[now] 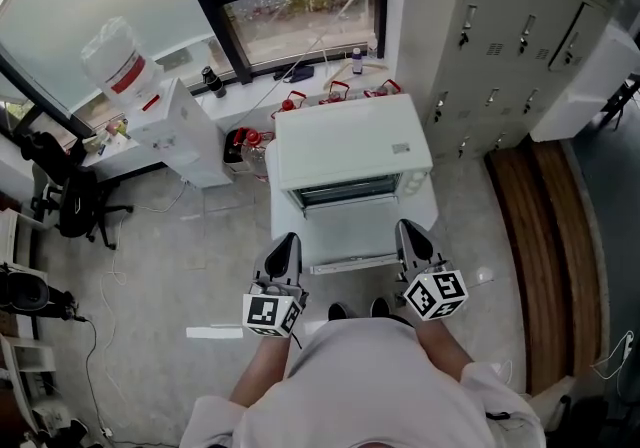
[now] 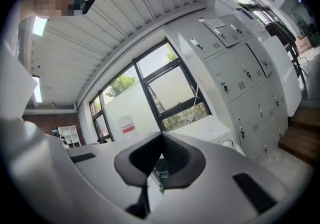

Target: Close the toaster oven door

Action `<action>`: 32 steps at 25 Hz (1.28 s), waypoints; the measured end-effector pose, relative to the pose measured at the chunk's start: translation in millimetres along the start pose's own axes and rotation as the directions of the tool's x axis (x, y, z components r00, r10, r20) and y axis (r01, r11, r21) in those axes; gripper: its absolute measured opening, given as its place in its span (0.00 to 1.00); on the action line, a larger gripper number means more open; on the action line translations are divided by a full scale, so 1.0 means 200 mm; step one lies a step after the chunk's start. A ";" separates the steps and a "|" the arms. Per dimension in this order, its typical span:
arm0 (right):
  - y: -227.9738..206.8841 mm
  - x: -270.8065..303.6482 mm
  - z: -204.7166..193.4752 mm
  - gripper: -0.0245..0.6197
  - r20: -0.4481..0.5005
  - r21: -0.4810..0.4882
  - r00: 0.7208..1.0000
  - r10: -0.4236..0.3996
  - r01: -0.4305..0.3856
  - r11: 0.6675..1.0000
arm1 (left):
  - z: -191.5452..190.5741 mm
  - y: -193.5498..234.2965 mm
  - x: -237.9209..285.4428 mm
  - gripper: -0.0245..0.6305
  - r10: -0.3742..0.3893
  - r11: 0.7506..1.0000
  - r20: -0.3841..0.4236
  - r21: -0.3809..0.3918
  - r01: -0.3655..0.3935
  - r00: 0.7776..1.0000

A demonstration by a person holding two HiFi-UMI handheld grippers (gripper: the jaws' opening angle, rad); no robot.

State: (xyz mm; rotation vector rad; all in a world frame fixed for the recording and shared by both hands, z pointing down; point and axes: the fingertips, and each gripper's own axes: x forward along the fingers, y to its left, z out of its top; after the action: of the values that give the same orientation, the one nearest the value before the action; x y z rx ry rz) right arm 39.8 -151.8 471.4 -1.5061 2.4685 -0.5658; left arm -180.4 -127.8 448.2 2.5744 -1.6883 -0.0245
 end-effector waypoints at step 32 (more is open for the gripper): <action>0.07 -0.06 0.20 0.05 0.368 0.542 0.910 0.190 -0.376 0.752 | -0.03 -0.03 0.02 0.07 -0.008 1.000 -0.015 -0.024 0.007 1.000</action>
State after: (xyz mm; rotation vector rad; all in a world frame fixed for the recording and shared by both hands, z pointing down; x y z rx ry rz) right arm 48.6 -145.2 429.6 -0.8582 1.9541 -0.8884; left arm -173.7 -128.9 453.2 2.5571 -1.6627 -0.0261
